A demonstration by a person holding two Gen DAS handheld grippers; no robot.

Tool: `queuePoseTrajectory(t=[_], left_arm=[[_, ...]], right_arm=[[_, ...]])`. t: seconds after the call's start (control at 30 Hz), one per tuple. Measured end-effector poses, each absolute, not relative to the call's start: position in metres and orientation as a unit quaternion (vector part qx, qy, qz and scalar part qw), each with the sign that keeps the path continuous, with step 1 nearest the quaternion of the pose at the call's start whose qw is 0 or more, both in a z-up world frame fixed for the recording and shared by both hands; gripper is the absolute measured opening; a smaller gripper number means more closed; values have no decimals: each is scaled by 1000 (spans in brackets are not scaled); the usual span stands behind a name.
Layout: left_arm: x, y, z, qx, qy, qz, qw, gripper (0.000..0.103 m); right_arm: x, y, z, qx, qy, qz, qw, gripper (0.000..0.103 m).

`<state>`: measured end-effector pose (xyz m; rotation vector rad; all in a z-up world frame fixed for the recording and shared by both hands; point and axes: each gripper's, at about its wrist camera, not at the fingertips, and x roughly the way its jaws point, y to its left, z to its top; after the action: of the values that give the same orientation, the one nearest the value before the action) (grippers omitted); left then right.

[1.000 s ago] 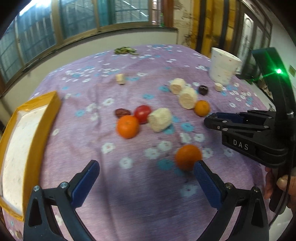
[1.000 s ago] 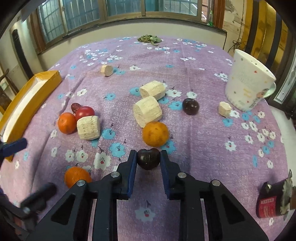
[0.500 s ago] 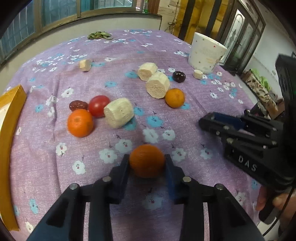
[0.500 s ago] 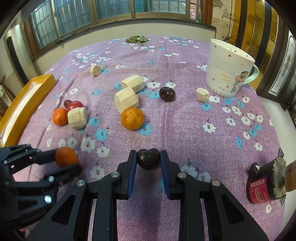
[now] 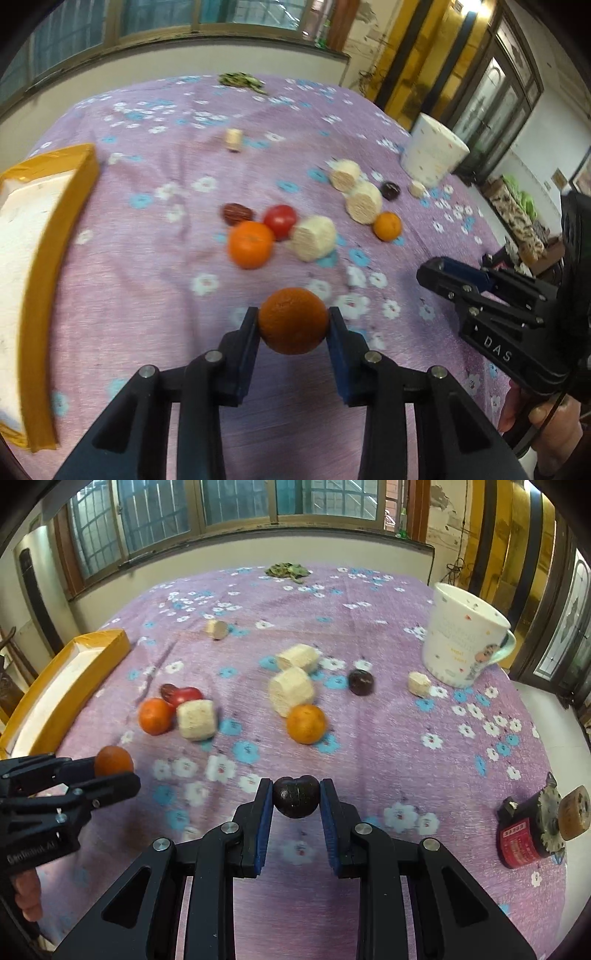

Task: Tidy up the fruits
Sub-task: 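Carry the plum and orange to the yellow tray and release both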

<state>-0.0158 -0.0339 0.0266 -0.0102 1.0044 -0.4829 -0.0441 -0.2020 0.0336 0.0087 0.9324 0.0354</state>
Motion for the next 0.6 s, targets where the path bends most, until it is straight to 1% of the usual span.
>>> queuePoseTrajectory(t=[0.27,0.6], left_arm=[[-16,30,44,-34,456,-193,868,38],[-11,131,56,-78,439,-125,886,38]], right_arm=[[-27,-133,43,-15,448,66,892,24],[5,-16,56,-58,439,170,880,24]])
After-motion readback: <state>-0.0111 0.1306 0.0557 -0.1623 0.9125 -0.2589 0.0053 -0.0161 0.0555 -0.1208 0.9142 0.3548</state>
